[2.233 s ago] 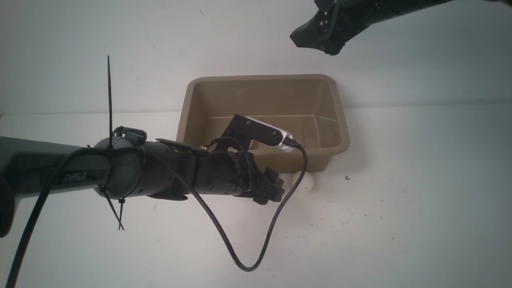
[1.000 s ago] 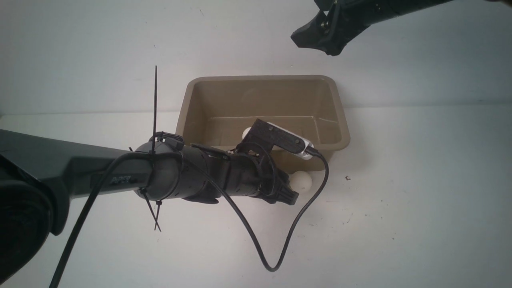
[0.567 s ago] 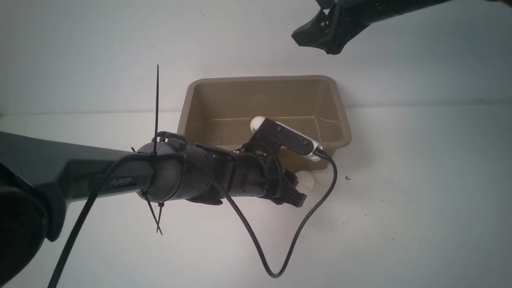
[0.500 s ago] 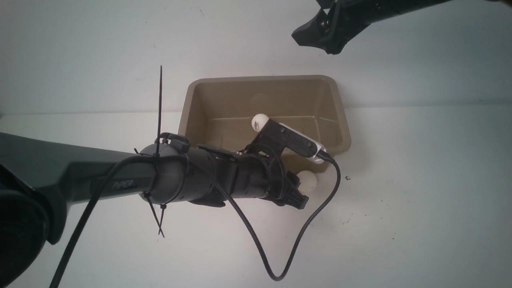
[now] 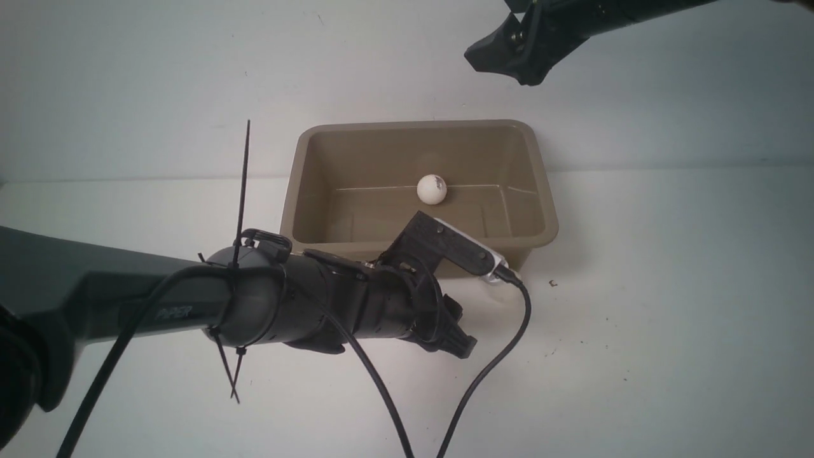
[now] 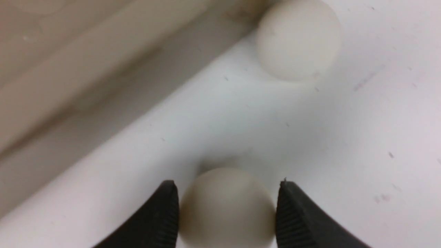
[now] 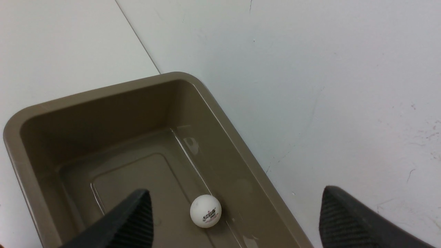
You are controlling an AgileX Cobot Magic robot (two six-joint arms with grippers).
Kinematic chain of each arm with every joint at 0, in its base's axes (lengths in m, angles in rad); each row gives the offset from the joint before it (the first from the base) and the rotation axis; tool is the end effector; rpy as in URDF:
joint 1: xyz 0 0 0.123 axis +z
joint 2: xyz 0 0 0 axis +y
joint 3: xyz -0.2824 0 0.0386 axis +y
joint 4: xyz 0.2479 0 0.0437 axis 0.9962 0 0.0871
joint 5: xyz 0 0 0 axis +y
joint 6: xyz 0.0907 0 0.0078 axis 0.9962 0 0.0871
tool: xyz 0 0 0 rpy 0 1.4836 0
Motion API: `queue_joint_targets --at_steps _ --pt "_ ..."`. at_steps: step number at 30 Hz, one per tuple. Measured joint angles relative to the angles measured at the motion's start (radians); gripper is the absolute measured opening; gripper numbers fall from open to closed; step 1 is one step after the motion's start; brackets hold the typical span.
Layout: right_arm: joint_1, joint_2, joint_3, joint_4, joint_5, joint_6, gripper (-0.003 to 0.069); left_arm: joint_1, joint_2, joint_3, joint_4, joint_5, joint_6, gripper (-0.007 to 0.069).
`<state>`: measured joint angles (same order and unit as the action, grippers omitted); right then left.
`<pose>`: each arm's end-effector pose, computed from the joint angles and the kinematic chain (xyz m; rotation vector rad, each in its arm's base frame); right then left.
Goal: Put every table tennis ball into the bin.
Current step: Use the left arm to clamp the table tennis ball closest to it
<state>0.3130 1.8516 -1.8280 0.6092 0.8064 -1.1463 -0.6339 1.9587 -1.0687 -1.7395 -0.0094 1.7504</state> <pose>0.3979 0.1684 0.3716 -1.2415 1.7675 0.2512 0.3192 -0.2338 0.1391 0.7543 2.2722 -0.2852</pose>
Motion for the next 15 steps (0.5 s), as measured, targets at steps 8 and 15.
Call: queue_joint_targets --at_steps 8,15 --pt "0.000 0.000 0.000 -0.001 -0.003 0.000 0.0589 -0.039 -0.129 0.036 0.000 -0.017 0.007 0.0321" --pt "0.000 0.000 0.000 -0.001 -0.003 0.000 0.0589 -0.045 -0.235 0.038 0.000 -0.014 0.029 0.0321"
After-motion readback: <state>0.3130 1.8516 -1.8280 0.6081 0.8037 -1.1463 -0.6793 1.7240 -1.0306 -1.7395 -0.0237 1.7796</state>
